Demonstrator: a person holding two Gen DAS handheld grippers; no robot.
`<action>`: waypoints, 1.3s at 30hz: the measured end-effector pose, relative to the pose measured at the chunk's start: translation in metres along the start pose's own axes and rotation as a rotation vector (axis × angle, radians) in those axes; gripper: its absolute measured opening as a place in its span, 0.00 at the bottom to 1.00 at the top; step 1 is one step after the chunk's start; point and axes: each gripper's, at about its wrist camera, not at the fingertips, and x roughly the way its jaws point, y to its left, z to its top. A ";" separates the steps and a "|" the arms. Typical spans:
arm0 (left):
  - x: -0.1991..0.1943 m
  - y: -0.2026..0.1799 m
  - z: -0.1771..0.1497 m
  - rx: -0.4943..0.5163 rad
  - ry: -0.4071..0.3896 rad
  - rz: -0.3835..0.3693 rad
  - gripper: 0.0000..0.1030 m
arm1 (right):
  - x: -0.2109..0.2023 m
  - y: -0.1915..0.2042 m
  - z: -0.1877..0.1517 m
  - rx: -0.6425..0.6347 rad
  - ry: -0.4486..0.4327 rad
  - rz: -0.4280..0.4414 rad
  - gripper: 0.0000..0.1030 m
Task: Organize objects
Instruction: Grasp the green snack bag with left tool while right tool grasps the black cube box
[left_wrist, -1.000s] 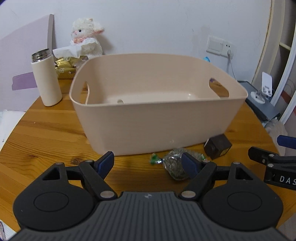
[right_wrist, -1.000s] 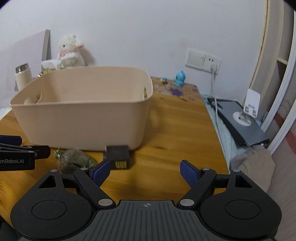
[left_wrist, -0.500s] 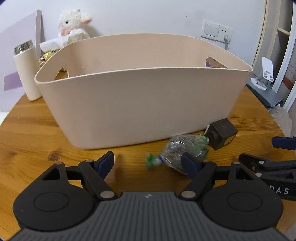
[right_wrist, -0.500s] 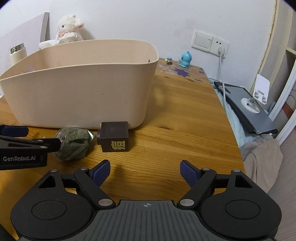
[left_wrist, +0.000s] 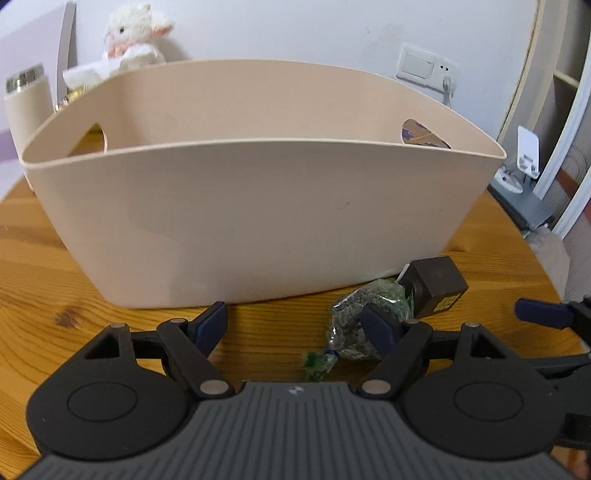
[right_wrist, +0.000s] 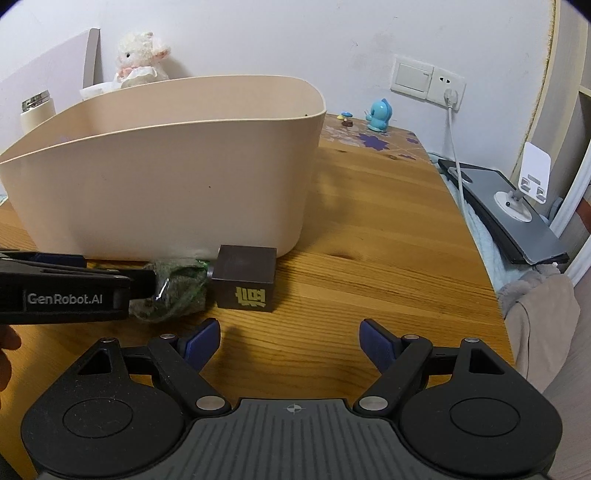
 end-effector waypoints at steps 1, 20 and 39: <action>-0.001 0.001 0.000 -0.007 -0.001 -0.005 0.78 | 0.001 0.001 0.000 -0.002 0.000 -0.003 0.82; 0.011 -0.017 0.003 0.001 0.014 -0.020 0.83 | -0.002 -0.004 -0.005 0.016 -0.009 -0.005 0.82; -0.011 0.029 -0.010 -0.086 0.026 0.008 0.70 | 0.027 0.018 0.010 0.023 -0.035 0.001 0.74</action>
